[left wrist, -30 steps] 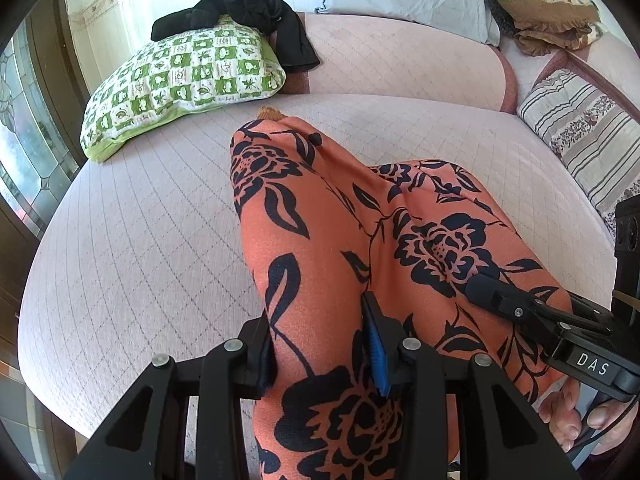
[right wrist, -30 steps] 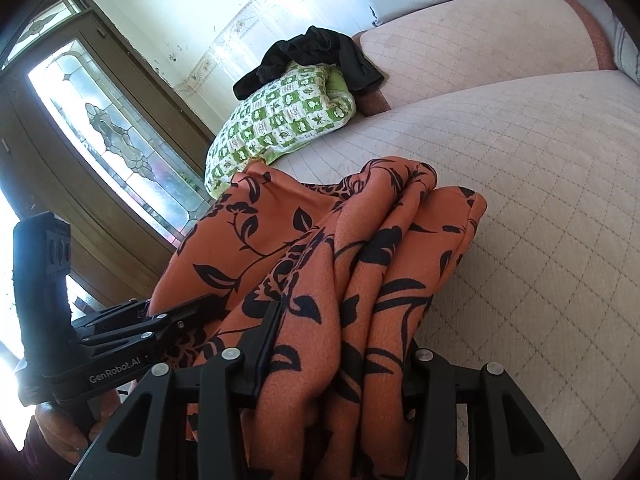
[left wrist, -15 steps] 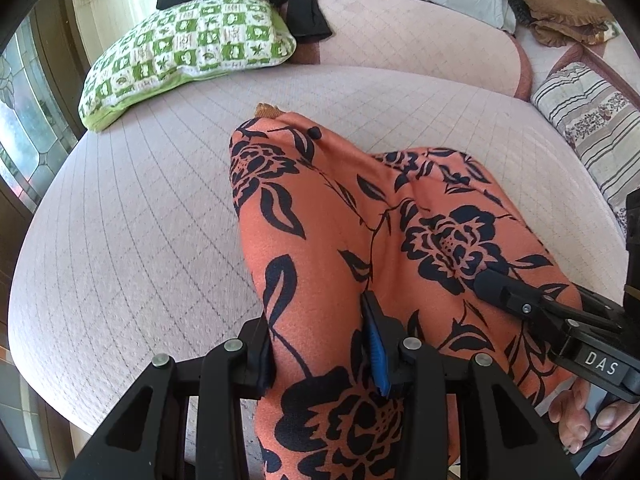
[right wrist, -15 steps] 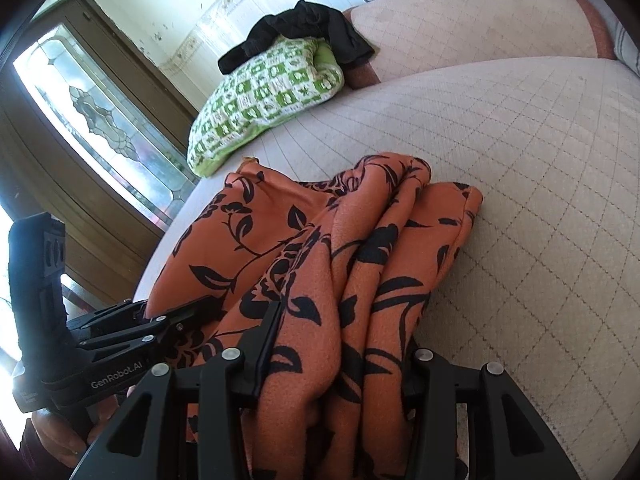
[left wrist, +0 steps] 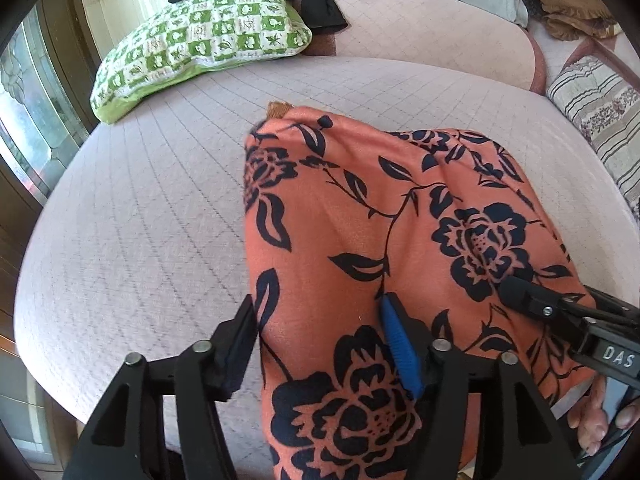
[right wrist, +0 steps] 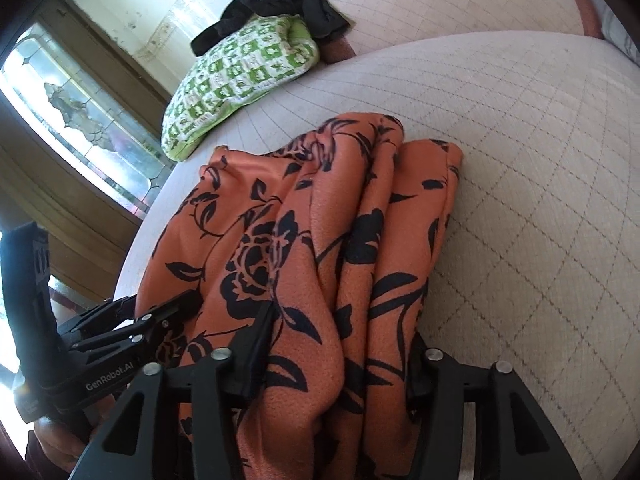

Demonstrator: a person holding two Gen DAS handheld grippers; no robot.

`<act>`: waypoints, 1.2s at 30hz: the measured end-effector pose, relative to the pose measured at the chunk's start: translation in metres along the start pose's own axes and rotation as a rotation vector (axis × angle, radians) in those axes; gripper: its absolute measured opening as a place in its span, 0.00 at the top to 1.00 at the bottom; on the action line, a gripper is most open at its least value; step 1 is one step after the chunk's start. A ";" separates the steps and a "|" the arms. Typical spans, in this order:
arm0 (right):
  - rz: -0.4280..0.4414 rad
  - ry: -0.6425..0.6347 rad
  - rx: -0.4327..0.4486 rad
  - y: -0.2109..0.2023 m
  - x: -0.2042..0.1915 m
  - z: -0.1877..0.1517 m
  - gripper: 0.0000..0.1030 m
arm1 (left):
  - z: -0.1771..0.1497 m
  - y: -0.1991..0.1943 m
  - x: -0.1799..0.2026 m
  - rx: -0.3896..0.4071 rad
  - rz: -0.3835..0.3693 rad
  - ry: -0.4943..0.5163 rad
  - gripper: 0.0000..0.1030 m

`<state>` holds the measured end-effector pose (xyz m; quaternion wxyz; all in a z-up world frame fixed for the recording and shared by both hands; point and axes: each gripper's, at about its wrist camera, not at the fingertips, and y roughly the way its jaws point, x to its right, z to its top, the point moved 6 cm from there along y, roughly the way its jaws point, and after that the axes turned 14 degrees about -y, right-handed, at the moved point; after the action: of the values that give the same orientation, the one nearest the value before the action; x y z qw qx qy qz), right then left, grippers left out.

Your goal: Fold small clothes

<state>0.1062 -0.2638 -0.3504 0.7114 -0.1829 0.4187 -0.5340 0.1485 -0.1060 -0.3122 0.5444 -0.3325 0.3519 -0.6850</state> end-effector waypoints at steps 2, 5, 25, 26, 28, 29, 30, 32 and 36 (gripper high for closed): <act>-0.019 0.003 -0.001 -0.003 -0.001 -0.001 0.38 | 0.000 -0.005 0.001 0.022 0.032 0.025 0.36; -0.084 -0.024 0.021 -0.016 -0.006 0.000 0.37 | 0.003 -0.022 0.002 0.085 0.082 0.058 0.35; -0.380 -0.114 0.329 -0.175 -0.068 0.043 0.33 | 0.055 -0.187 0.022 0.484 0.008 0.020 0.16; -0.383 -0.121 0.340 -0.182 -0.073 0.046 0.33 | 0.056 -0.193 0.022 0.489 0.003 0.014 0.16; -0.386 -0.127 0.362 -0.196 -0.084 0.051 0.32 | 0.058 -0.206 0.021 0.503 -0.007 0.001 0.16; -0.388 -0.129 0.371 -0.202 -0.089 0.053 0.32 | 0.059 -0.211 0.020 0.510 -0.012 -0.003 0.16; -0.389 -0.128 0.377 -0.207 -0.092 0.054 0.31 | 0.060 -0.217 0.019 0.519 -0.017 -0.009 0.16; -0.394 -0.130 0.387 -0.218 -0.102 0.057 0.31 | 0.060 -0.227 0.017 0.530 -0.015 -0.015 0.12; -0.381 -0.124 0.383 -0.225 -0.116 0.058 0.30 | 0.058 -0.242 0.010 0.554 -0.015 -0.037 0.08</act>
<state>0.0060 -0.2505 -0.1113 0.6439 -0.1529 0.2238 -0.7155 0.0715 -0.0846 -0.0758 0.6159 -0.1859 0.1386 -0.7529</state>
